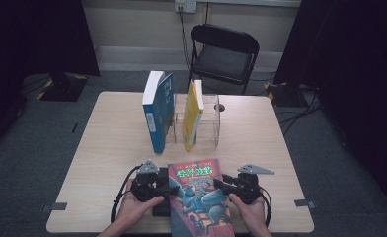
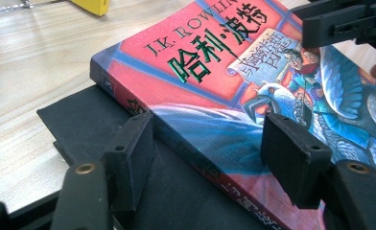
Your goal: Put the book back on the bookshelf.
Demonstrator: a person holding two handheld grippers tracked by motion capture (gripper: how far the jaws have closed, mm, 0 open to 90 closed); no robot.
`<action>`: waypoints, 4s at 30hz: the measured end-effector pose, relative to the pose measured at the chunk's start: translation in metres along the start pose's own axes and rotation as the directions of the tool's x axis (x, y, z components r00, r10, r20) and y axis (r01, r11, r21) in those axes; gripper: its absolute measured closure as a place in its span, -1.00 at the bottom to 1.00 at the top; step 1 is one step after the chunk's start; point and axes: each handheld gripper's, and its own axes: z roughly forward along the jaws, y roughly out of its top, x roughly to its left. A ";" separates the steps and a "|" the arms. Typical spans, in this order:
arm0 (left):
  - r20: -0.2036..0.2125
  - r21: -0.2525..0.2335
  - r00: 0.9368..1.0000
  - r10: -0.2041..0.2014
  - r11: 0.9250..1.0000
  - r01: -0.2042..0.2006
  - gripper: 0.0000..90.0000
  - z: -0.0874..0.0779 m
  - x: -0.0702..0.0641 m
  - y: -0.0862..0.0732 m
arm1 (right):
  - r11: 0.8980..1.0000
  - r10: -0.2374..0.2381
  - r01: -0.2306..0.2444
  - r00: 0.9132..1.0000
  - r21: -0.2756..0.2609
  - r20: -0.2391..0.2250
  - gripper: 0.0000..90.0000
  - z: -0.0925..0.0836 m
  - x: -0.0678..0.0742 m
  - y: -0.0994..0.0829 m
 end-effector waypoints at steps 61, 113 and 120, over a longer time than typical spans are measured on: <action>-0.008 -0.009 0.999 0.037 0.999 -0.037 -0.37 0.002 -0.005 -0.002 | 0.995 0.101 -0.101 0.995 -0.020 -0.005 0.50 -0.014 0.005 -0.005; -0.004 -0.017 0.999 0.038 0.999 -0.038 -0.38 0.003 0.000 0.000 | 0.982 0.155 -0.112 0.937 0.150 -0.313 0.05 0.032 -0.003 0.019; -0.008 -0.027 0.999 0.041 0.999 -0.041 -0.40 0.005 0.002 0.000 | 0.979 0.133 -0.075 0.939 0.187 -0.317 0.37 0.038 -0.002 0.023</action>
